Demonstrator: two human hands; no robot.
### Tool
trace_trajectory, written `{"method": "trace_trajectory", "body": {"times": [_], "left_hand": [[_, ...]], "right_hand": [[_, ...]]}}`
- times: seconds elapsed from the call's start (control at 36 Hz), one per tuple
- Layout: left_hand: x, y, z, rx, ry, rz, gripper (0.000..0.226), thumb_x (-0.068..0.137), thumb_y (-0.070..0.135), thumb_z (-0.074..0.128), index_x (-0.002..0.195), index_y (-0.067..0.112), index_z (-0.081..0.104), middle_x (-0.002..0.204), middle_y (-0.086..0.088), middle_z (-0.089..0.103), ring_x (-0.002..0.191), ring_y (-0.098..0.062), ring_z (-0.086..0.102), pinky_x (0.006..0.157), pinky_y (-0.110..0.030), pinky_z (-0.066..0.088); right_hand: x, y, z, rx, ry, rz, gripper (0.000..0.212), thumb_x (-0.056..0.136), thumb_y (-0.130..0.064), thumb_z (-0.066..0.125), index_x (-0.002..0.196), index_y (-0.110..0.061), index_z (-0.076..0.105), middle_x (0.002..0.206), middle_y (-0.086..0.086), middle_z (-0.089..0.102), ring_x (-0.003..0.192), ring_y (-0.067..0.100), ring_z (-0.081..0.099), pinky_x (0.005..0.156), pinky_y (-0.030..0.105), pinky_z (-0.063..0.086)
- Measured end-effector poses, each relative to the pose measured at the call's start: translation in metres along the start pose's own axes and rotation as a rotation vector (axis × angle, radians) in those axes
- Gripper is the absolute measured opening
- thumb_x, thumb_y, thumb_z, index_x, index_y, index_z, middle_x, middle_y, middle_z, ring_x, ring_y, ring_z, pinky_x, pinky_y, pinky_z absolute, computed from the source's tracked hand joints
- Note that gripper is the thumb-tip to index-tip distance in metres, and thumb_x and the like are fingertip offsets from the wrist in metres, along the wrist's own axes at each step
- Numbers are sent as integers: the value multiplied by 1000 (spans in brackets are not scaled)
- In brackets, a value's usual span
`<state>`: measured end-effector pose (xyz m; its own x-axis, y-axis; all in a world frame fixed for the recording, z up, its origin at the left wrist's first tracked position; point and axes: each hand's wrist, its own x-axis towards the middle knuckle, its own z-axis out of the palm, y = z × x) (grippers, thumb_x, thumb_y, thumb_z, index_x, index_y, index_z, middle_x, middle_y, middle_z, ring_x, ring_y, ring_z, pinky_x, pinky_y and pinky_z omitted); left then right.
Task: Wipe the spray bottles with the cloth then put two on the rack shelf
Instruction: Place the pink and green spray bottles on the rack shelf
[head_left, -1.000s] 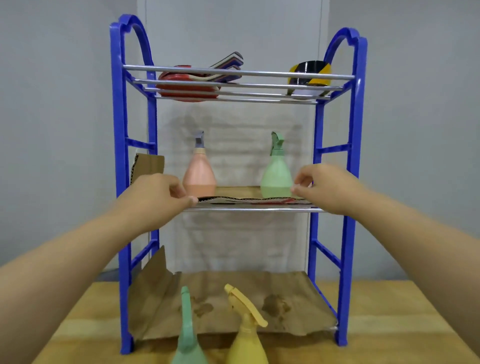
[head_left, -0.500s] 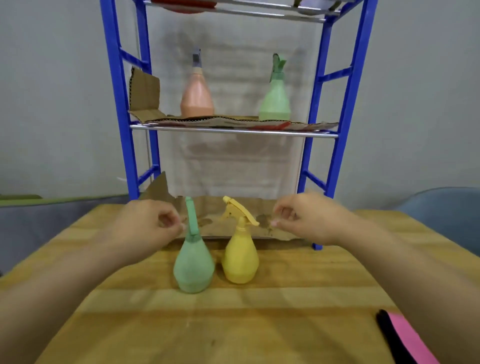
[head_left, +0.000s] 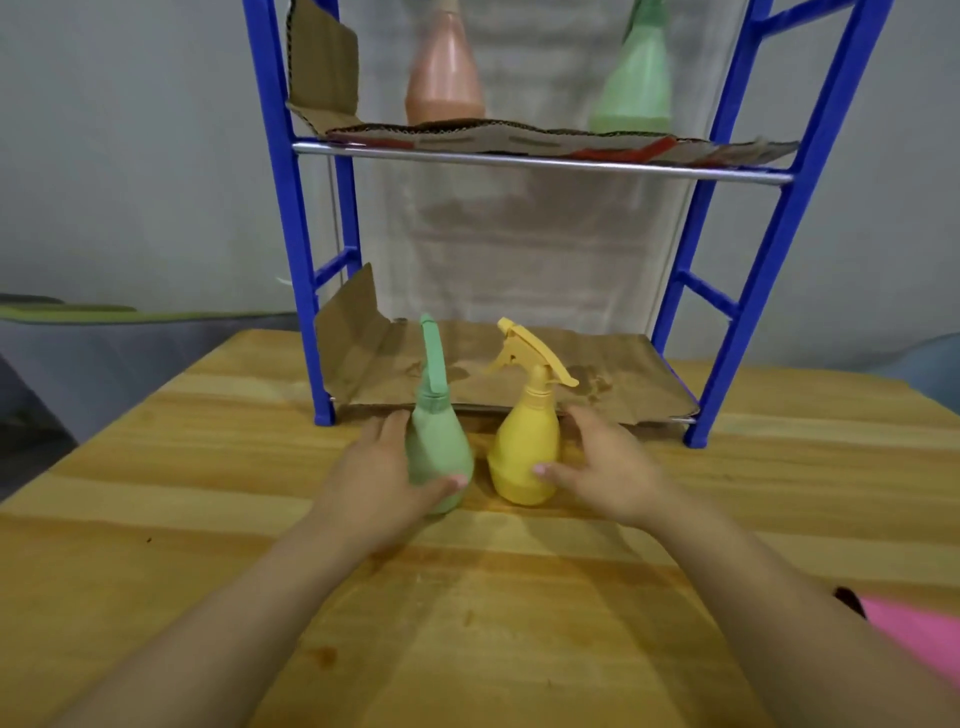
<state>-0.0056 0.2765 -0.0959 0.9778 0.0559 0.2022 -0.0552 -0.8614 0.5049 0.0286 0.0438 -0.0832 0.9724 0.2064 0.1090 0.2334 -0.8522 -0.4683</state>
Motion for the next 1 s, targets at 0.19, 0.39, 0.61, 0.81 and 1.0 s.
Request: {"method": "trace_trajectory", "body": {"times": [0.19, 0.39, 0.61, 0.81, 1.0], "left_hand": [[12, 3, 9, -118, 70, -40, 88, 66, 59, 71, 135, 19, 35, 133, -2, 47, 117, -20, 49, 85, -33, 44], [16, -2, 3, -196, 145, 39, 73, 71, 48, 74, 131, 21, 42, 127, 1, 54, 113, -17, 52, 88, -36, 49], [38, 1, -27, -158, 291, 191, 71, 74, 46, 72, 133, 23, 40, 127, 3, 51, 108, -10, 48, 86, -34, 48], [79, 11, -33, -118, 243, 177, 75, 74, 41, 74, 136, 23, 37, 135, 3, 47, 117, -14, 49, 87, -30, 44], [124, 12, -19, -86, 184, 119, 72, 73, 40, 75, 133, 22, 39, 130, 1, 51, 111, -18, 53, 85, -34, 46]], "right_hand": [[13, 0, 11, 191, -7, -38, 82, 80, -43, 73, 147, -29, 28, 145, -3, 43, 129, 17, 44, 107, 39, 40], [13, -2, 9, 212, 45, -23, 78, 73, -41, 80, 137, -25, 38, 130, -6, 52, 118, 17, 51, 99, 38, 46], [15, 3, -19, 218, 125, -79, 78, 73, -46, 78, 136, -28, 35, 128, -7, 51, 115, 14, 52, 98, 41, 49], [38, 12, -54, 251, 317, -41, 76, 73, -39, 80, 135, -26, 39, 123, -8, 52, 113, 15, 52, 95, 41, 50], [78, 29, -65, 130, 378, 98, 76, 76, -42, 77, 137, -24, 36, 132, -3, 51, 117, 21, 53, 90, 38, 50]]}}
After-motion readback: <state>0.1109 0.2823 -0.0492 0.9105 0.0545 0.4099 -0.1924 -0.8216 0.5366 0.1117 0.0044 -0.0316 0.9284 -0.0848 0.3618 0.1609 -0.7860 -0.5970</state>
